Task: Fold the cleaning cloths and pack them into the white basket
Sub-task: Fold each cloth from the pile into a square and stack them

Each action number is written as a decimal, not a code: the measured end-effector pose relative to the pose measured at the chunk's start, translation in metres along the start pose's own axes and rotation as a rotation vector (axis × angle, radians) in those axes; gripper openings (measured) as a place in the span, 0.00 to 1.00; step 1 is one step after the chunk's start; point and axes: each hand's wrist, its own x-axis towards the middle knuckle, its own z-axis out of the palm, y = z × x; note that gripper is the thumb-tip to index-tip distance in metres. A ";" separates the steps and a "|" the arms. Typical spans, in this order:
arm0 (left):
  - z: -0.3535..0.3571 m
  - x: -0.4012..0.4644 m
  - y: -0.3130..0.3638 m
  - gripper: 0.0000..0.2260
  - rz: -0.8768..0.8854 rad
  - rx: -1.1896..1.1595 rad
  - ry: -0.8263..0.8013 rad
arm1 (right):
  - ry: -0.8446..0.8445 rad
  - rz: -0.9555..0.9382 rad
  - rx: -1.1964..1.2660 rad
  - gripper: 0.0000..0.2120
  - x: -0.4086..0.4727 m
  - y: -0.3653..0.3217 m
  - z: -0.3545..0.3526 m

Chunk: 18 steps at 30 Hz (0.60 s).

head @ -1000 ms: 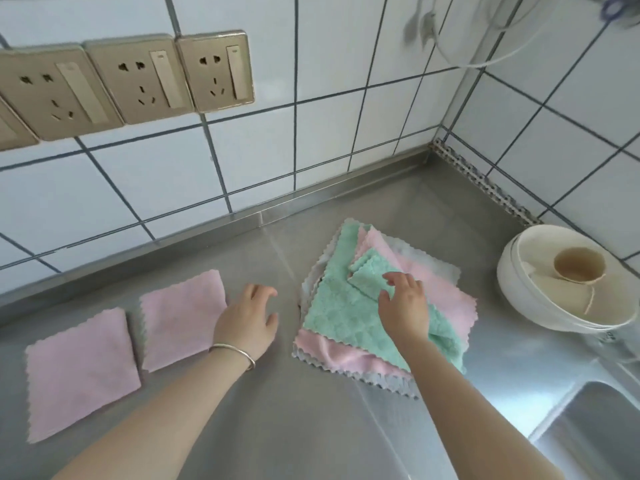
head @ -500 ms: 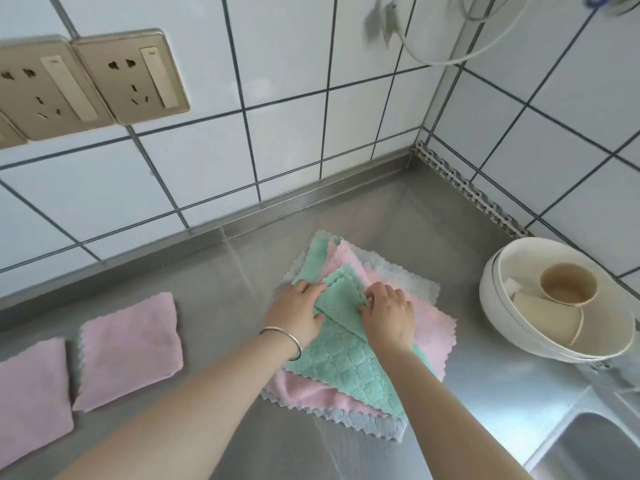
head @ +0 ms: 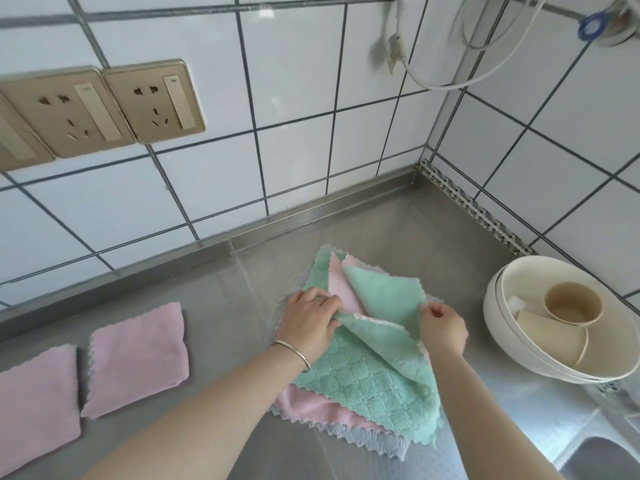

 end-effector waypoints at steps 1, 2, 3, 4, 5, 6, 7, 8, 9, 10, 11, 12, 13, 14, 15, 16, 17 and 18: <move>-0.004 0.000 0.001 0.05 0.043 0.015 0.031 | 0.025 0.021 -0.007 0.13 0.002 0.003 -0.004; -0.006 0.000 0.000 0.06 0.071 0.022 0.055 | 0.050 0.028 -0.004 0.14 0.001 0.004 -0.007; -0.007 0.000 0.001 0.08 0.091 0.034 0.063 | 0.077 0.006 0.015 0.15 -0.003 0.004 -0.010; -0.009 0.001 0.003 0.09 0.112 0.049 0.061 | 0.094 -0.072 0.050 0.16 -0.010 0.002 -0.013; -0.013 0.001 0.006 0.08 0.131 0.061 0.048 | 0.079 -0.204 0.096 0.18 -0.019 -0.001 -0.016; -0.019 0.001 0.011 0.06 0.136 0.071 0.032 | 0.013 -0.366 0.141 0.20 -0.033 -0.009 -0.021; -0.023 0.003 0.014 0.05 0.120 0.059 -0.006 | -0.082 -0.515 0.151 0.23 -0.046 -0.019 -0.025; -0.028 0.004 0.018 0.06 0.098 0.054 -0.033 | -0.185 -0.649 0.128 0.24 -0.058 -0.026 -0.028; -0.034 0.004 0.021 0.07 0.098 0.060 -0.027 | -0.256 -0.773 0.054 0.22 -0.069 -0.033 -0.031; -0.040 0.004 0.023 0.07 0.126 0.058 -0.012 | -0.247 -0.895 -0.037 0.18 -0.077 -0.038 -0.032; -0.047 0.002 0.026 0.06 0.164 0.048 0.038 | -0.166 -1.017 -0.108 0.12 -0.083 -0.043 -0.033; -0.054 -0.002 0.028 0.05 0.194 0.030 0.105 | -0.087 -1.102 -0.119 0.07 -0.091 -0.049 -0.033; -0.062 -0.007 0.029 0.05 0.206 0.005 0.175 | -0.052 -1.120 -0.083 0.05 -0.098 -0.054 -0.034; -0.072 -0.012 0.029 0.07 0.206 -0.017 0.238 | -0.055 -1.103 -0.033 0.03 -0.104 -0.059 -0.037; -0.080 -0.019 0.025 0.10 0.191 -0.027 0.269 | -0.072 -1.098 0.026 0.04 -0.111 -0.063 -0.039; -0.090 -0.033 0.019 0.13 0.170 -0.040 0.283 | -0.100 -1.116 0.078 0.05 -0.122 -0.066 -0.042; -0.098 -0.047 0.012 0.15 0.140 -0.055 0.279 | -0.128 -1.141 0.111 0.04 -0.133 -0.069 -0.044; -0.105 -0.061 0.003 0.16 0.079 -0.080 0.250 | -0.148 -1.175 0.125 0.05 -0.145 -0.072 -0.046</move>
